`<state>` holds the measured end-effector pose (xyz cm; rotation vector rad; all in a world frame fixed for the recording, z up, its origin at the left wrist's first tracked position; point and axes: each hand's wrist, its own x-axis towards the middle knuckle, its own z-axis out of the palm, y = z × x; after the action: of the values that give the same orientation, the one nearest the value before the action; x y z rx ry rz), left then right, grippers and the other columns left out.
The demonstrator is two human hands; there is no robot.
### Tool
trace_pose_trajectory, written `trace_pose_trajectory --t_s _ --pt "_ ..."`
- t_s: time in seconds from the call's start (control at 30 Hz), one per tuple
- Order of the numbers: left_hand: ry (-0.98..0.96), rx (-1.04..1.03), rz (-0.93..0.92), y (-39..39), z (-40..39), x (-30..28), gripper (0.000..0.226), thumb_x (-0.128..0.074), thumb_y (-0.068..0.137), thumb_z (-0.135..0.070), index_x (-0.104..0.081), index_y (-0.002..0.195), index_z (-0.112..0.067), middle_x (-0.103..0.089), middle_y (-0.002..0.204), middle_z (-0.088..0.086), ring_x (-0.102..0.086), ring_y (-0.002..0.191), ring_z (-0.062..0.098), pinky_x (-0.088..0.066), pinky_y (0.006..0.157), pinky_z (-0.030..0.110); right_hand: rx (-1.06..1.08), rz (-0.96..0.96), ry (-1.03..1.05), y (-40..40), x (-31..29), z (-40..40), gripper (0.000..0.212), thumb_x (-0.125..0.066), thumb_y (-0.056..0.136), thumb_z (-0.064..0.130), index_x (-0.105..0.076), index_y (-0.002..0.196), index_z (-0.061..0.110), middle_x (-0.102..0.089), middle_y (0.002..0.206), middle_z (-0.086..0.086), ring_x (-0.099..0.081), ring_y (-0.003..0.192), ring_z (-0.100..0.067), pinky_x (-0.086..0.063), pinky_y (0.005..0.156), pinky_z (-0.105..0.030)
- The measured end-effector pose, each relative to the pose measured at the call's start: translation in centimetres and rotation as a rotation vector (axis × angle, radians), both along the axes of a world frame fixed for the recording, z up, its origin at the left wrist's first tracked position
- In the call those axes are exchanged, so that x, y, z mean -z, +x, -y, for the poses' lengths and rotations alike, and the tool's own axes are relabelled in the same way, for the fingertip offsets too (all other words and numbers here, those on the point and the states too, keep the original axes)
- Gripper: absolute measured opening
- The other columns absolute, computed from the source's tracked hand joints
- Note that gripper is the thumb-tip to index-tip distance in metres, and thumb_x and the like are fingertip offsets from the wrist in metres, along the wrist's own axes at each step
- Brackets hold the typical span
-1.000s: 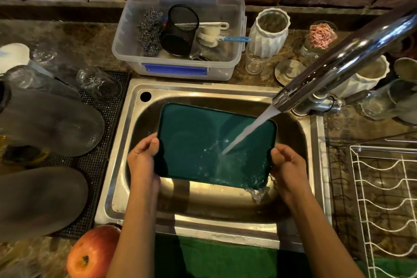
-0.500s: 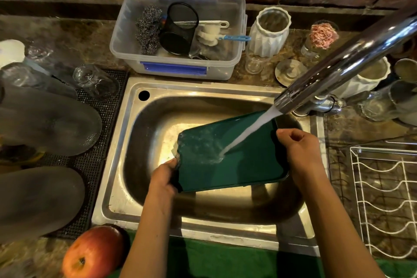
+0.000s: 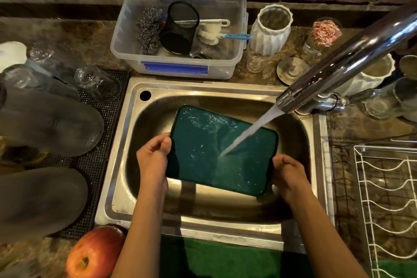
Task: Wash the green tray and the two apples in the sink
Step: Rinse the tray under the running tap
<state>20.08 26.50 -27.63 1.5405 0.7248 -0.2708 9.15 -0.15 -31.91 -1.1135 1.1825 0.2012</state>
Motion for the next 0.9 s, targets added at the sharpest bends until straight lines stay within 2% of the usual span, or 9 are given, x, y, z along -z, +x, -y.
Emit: trace_pose_trajectory --t_s 0.1,0.2,0.27,0.33,0.4,0.5,0.53,0.73,0.9 --pt "0.016 0.029 0.061 0.0 -0.4 0.0 0.026 -0.061 0.097 -0.008 -0.077 0.093 -0.029 -0.078 0.093 -0.008 -0.071 0.093 0.011 -0.055 0.08 0.03 0.031 0.079 0.035 -0.3 0.0 -0.2 0.02 -0.049 0.102 0.009 -0.066 0.09 0.01 -0.068 0.08 -0.005 -0.061 0.077 -0.021 -0.051 0.067 -0.035" --pt "-0.005 0.011 0.056 0.2 -0.8 0.7 0.025 -0.061 0.097 -0.006 -0.075 0.097 -0.026 -0.076 0.101 -0.002 -0.068 0.1 0.017 -0.054 0.088 0.035 0.064 0.161 0.015 0.0 -0.2 -0.2 0.02 -0.049 0.102 0.008 -0.068 0.094 0.011 -0.071 0.077 0.0 -0.065 0.073 -0.016 -0.053 0.063 -0.031" --pt "-0.038 -0.035 0.001 0.1 -1.0 1.6 0.024 -0.06 0.097 -0.004 -0.074 0.097 -0.023 -0.074 0.105 0.003 -0.067 0.102 0.021 -0.054 0.09 0.039 0.064 0.197 -0.025 0.1 -0.4 0.2 0.021 -0.051 0.101 0.007 -0.07 0.096 0.013 -0.075 0.081 0.001 -0.069 0.076 -0.013 -0.055 0.064 -0.027" --pt "-0.086 -0.096 -0.075 -0.1 -1.0 3.0 0.024 -0.057 0.097 -0.001 -0.074 0.097 -0.019 -0.073 0.103 0.007 -0.067 0.098 0.025 -0.056 0.086 0.04 0.041 0.223 -0.056 0.3 -0.6 0.6 0.019 -0.054 0.099 0.008 -0.072 0.099 0.013 -0.076 0.09 -0.003 -0.07 0.084 -0.016 -0.056 0.073 -0.031" --pt "-0.1 -0.158 -0.158 -0.2 -0.8 4.4 0.025 -0.056 0.096 0.004 -0.072 0.09 -0.015 -0.072 0.094 0.007 -0.067 0.092 0.027 -0.058 0.081 0.041 0.001 0.228 -0.104 0.8 -0.6 0.8 0.018 -0.056 0.098 0.008 -0.073 0.097 0.013 -0.077 0.091 -0.005 -0.07 0.086 -0.02 -0.056 0.078 -0.035" --pt "-0.09 -0.229 -0.278 -0.6 -0.4 6.5 0.026 -0.054 0.091 0.008 -0.069 0.082 -0.012 -0.067 0.097 0.015 -0.062 0.094 0.03 -0.054 0.094 0.053 -0.036 0.192 -0.16 1.5 -0.2 0.7 0.02 -0.056 0.098 0.006 -0.072 0.087 0.013 -0.075 0.075 -0.001 -0.066 0.074 -0.018 -0.054 0.071 -0.033" --pt "-0.085 -0.242 -0.315 -0.8 -0.4 7.0 0.026 -0.054 0.09 0.008 -0.069 0.082 -0.011 -0.067 0.1 0.016 -0.062 0.095 0.031 -0.053 0.094 0.054 -0.036 0.171 -0.166 1.8 0.0 0.6 0.021 -0.056 0.098 0.006 -0.071 0.085 0.012 -0.073 0.072 -0.001 -0.064 0.072 -0.017 -0.052 0.068 -0.032" --pt "-0.031 -0.235 -0.283 -0.9 0.0 8.7 0.034 -0.05 0.087 0.015 -0.066 0.073 -0.012 -0.063 0.078 0.008 -0.059 0.086 0.027 -0.053 0.074 0.037 -0.087 0.008 -0.206 2.2 2.9 0.7 0.024 -0.053 0.098 0.0 -0.064 0.079 0.009 -0.062 0.07 -0.006 -0.052 0.061 -0.017 -0.04 0.054 -0.029" --pt "0.035 -0.2 -0.256 -0.2 0.5 9.8 0.033 -0.053 0.088 0.014 -0.067 0.073 -0.013 -0.064 0.078 0.011 -0.058 0.084 0.028 -0.053 0.075 0.037 -0.165 -0.107 -0.249 1.8 5.6 0.9 0.028 -0.052 0.098 0.001 -0.061 0.073 0.011 -0.055 0.067 -0.007 -0.047 0.056 -0.019 -0.038 0.045 -0.024"
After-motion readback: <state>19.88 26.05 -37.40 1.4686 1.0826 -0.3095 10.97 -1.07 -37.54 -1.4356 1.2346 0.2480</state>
